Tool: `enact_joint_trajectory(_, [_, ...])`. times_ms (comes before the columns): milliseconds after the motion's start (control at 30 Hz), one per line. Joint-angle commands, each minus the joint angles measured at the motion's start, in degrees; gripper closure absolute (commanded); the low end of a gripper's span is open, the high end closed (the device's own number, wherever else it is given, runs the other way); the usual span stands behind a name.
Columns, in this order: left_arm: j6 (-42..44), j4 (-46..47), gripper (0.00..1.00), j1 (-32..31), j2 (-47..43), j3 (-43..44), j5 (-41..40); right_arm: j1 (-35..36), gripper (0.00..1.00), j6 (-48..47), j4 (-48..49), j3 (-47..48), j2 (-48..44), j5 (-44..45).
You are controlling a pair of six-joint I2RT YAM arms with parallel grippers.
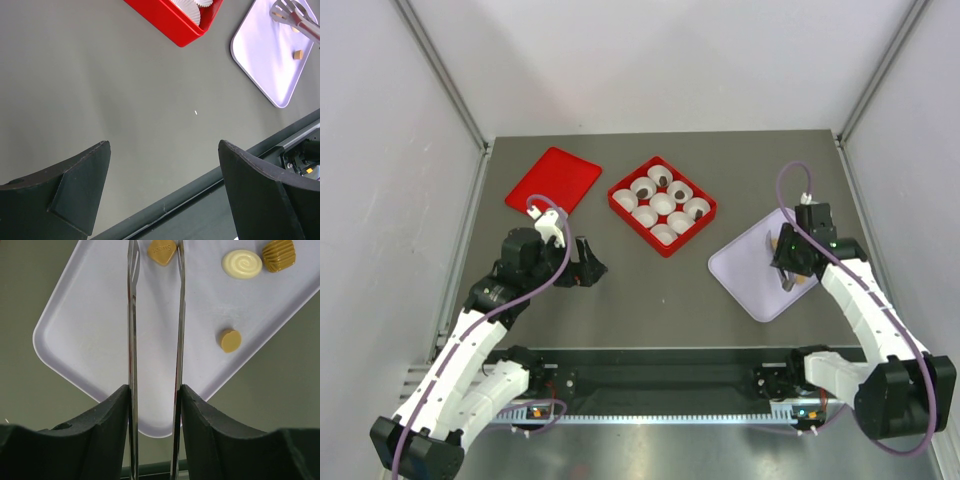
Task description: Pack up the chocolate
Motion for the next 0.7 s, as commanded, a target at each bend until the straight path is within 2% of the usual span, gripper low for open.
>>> enact_joint_trajectory(0, [0.41, 2.39, 0.07, -0.25, -0.97, -0.16, 1.04, 1.06, 0.57, 0.87, 1.94, 0.42, -0.37, 0.68])
enact_joint_trajectory(667, [0.41, 2.48, 0.07, -0.25, -0.62, -0.16, 1.13, 2.46, 0.62, 0.52, 1.24, 2.52, 1.21, 2.09])
